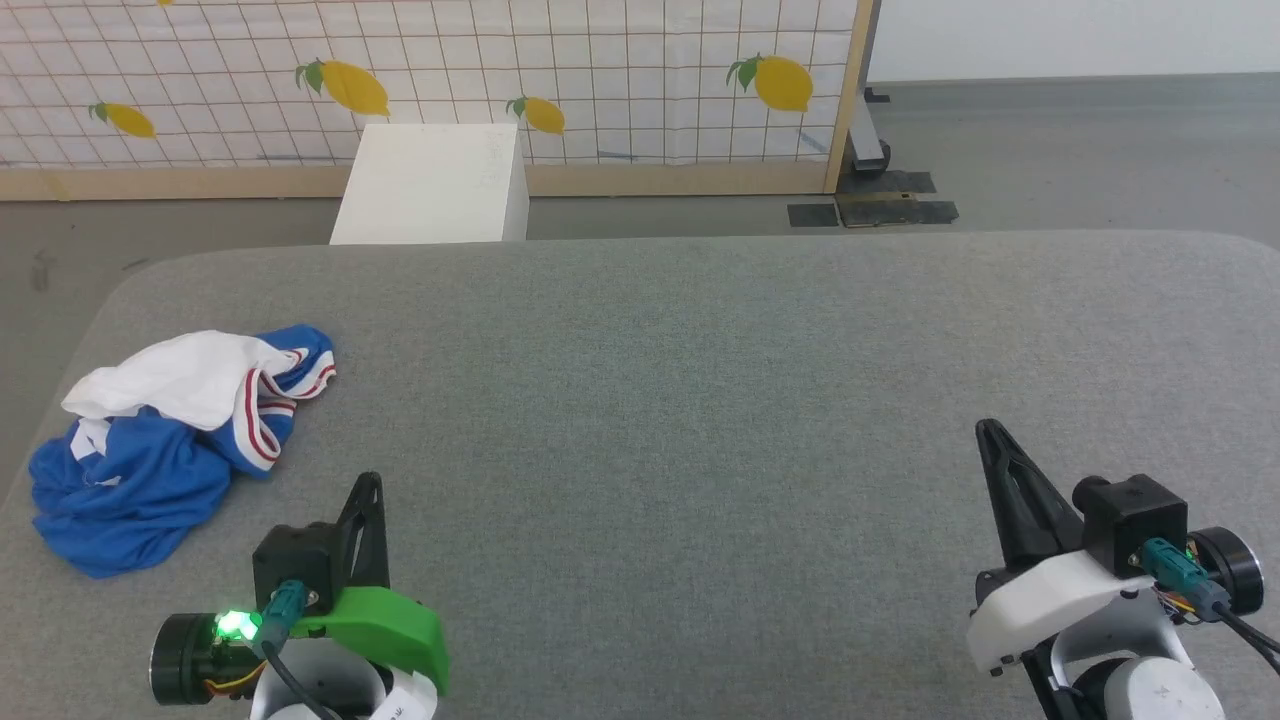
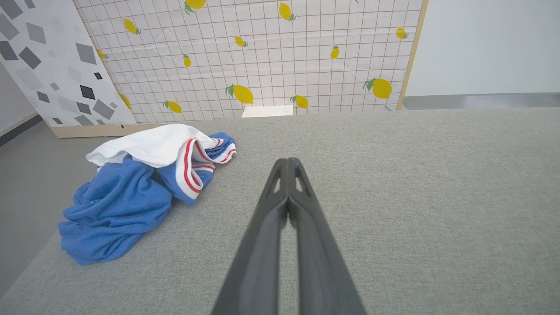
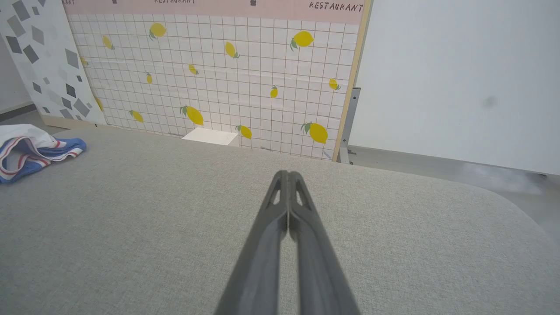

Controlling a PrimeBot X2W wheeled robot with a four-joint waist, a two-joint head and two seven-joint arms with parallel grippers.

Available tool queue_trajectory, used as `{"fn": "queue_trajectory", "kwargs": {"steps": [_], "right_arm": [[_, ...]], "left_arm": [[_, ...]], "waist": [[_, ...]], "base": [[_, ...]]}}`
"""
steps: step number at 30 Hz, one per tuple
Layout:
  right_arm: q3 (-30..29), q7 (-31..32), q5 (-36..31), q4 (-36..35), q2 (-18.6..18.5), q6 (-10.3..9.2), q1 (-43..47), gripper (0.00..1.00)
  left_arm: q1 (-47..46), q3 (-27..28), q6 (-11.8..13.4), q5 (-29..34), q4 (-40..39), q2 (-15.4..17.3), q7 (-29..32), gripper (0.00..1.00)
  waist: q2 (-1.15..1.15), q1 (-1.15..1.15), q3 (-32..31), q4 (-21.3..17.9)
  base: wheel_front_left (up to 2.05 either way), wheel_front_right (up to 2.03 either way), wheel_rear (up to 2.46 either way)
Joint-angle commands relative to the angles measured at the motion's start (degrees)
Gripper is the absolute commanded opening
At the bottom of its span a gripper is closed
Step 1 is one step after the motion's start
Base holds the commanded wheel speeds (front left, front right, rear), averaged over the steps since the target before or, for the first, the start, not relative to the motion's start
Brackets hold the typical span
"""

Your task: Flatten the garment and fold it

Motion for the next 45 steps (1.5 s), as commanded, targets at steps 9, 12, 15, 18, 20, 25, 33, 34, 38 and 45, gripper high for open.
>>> {"fn": "queue_trajectory", "kwargs": {"steps": [9,12,15,18,20,25,33,34,38,45], "right_arm": [[0.0,0.0,-0.4,-0.3,0.1,-0.08,0.8,0.0],[0.0,0.0,-0.4,-0.3,0.1,-0.08,0.8,0.0],[0.0,0.0,-0.4,-0.3,0.1,-0.08,0.8,0.0],[0.0,0.0,-0.4,-0.3,0.1,-0.08,0.8,0.0],[0.0,0.0,-0.4,-0.3,0.1,-0.08,0.8,0.0],[0.0,0.0,-0.4,-0.3,0.1,-0.08,0.8,0.0],[0.0,0.0,0.0,0.0,0.0,0.0,0.0,1.0],[0.0,0.0,0.1,0.1,0.0,0.0,0.0,1.0],[-0.1,-0.5,0.8,0.5,0.0,0.0,0.2,1.0],[-0.5,-1.3,2.0,1.4,0.0,-0.01,0.4,1.0]], "left_arm": [[-1.1,0.2,-0.1,0.6,-0.1,-0.3,0.1,0.0],[-1.1,0.2,-0.1,0.6,-0.1,-0.3,0.1,0.0],[-1.1,0.2,-0.1,0.6,-0.1,-0.3,0.1,0.0],[-1.1,0.2,-0.1,0.6,-0.1,-0.3,0.1,0.0],[-1.1,0.2,-0.1,0.6,-0.1,-0.3,0.1,0.0],[-1.1,0.2,-0.1,0.6,-0.1,-0.3,0.1,0.0],[0.1,-0.1,0.0,0.0,0.0,0.0,0.0,1.0],[0.1,-0.1,0.0,-0.1,0.0,0.0,0.0,1.0],[0.1,-0.6,0.1,-0.6,0.5,0.0,-0.5,1.0],[0.0,-1.4,0.4,-1.5,1.4,0.0,-1.3,1.0]], "waist": [[0.0,0.0,0.0,0.0],[0.0,0.0,0.0,0.0],[0.0,0.0,0.0,0.0],[0.0,0.0,0.0,0.0],[0.0,0.0,0.0,0.0],[0.0,0.0,0.0,0.0],[0.0,0.0,0.0,0.0],[0.0,0.0,0.0,0.0],[0.0,0.0,0.0,0.0],[0.0,0.0,-0.1,0.0]], "base": [[0.0,0.0,0.0],[0.0,0.0,0.0],[0.0,0.0,0.0],[0.0,0.0,0.0],[0.0,0.0,0.0],[0.0,0.0,0.0],[0.0,0.0,0.0],[0.0,0.0,0.0],[0.0,0.0,0.0],[0.0,0.0,0.0]]}}
